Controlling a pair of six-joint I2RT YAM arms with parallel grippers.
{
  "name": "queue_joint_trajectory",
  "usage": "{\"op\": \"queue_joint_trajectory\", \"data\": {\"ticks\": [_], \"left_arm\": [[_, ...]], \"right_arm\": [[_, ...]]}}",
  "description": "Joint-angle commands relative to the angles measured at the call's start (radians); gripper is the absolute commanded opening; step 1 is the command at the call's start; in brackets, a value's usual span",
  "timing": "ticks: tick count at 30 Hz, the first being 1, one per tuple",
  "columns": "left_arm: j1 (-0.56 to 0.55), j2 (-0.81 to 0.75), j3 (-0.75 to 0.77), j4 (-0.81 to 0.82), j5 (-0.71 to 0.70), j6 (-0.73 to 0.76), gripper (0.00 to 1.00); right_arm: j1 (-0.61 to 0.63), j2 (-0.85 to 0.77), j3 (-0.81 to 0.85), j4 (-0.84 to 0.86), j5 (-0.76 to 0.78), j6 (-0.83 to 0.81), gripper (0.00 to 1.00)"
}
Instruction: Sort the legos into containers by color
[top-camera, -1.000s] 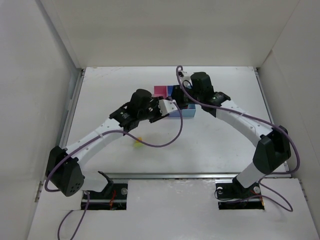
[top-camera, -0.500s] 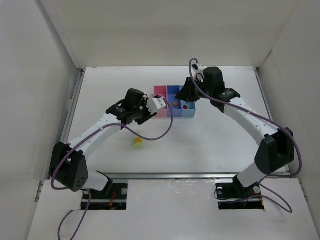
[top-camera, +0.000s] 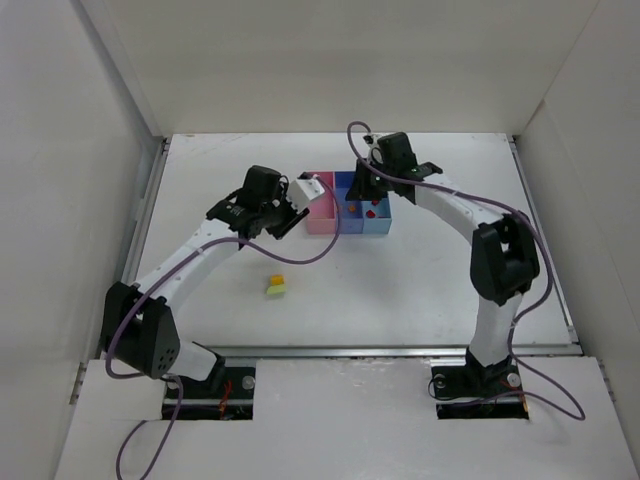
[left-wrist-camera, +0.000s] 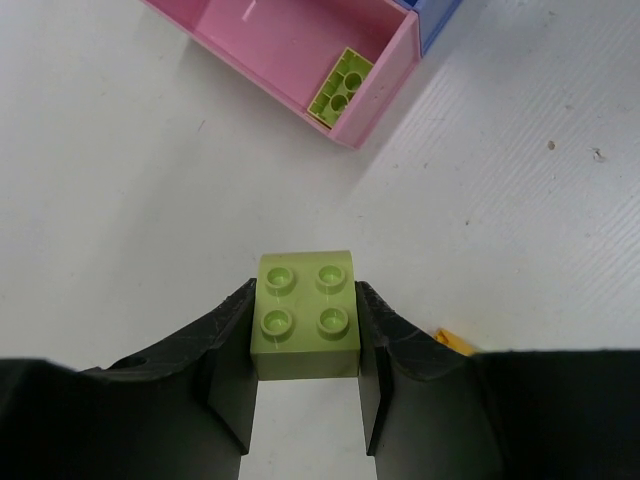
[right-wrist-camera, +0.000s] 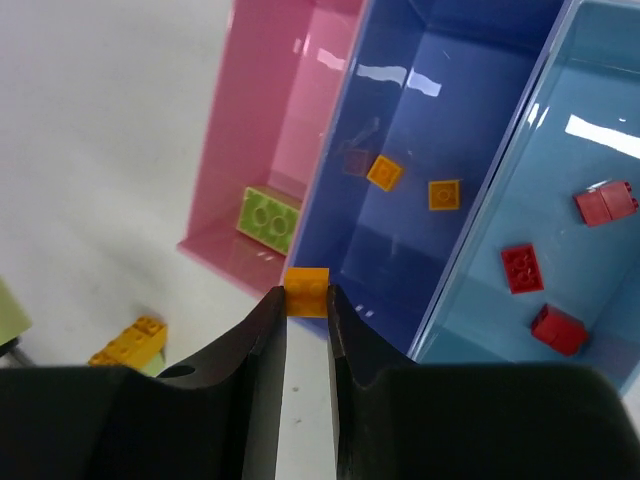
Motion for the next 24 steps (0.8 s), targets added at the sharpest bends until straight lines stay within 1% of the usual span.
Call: {"op": "queue_joint_trajectory", "data": {"ticks": [1,4,7,9,11,12,13,15,20,24], "left_arm": [[0.011,0.009,0.043,0.002,0.017,-0.026,0.0],[0.02,0.009,0.052,0.002,0.017,-0.026,0.0],[0.029,0.018,0.052,0.002,0.028,-0.026,0.0],[0.039,0.028,0.052,0.002,0.037,-0.035,0.0],[0.039,0.028,0.052,0.002,0.037,-0.036,0.0],[0.039,0.028,0.052,0.002,0.037,-0.036,0.0],[0.039,0.037,0.052,0.002,0.047,-0.036,0.0],[0.039,0.037,0.061,0.002,0.048,-0.036,0.0],[0.039,0.037,0.061,0.011,0.057,-0.036,0.0],[0.039,0.037,0.08,0.011,0.057,-0.036,0.0]], "right_arm": [[-0.001,0.044,0.11,-0.052,0.028,-0.046,0.0],[-0.001,0.094,0.158,-0.075,0.028,-0.065,0.0],[-0.001,0.128,0.172,-0.097,0.028,-0.065,0.01],[-0.001,0.139,0.181,-0.097,0.038,-0.065,0.06],[-0.001,0.139,0.181,-0.097,0.038,-0.065,0.2],[-0.001,0.139,0.181,-0.097,0.038,-0.065,0.31],[-0.001,0.139,0.181,-0.106,0.038,-0.065,0.47],[-0.01,0.139,0.19,-0.106,0.038,-0.065,0.55],[-0.01,0.139,0.21,-0.137,0.038,-0.065,0.61],[-0.01,0.088,0.219,-0.137,0.047,-0.074,0.61]]}}
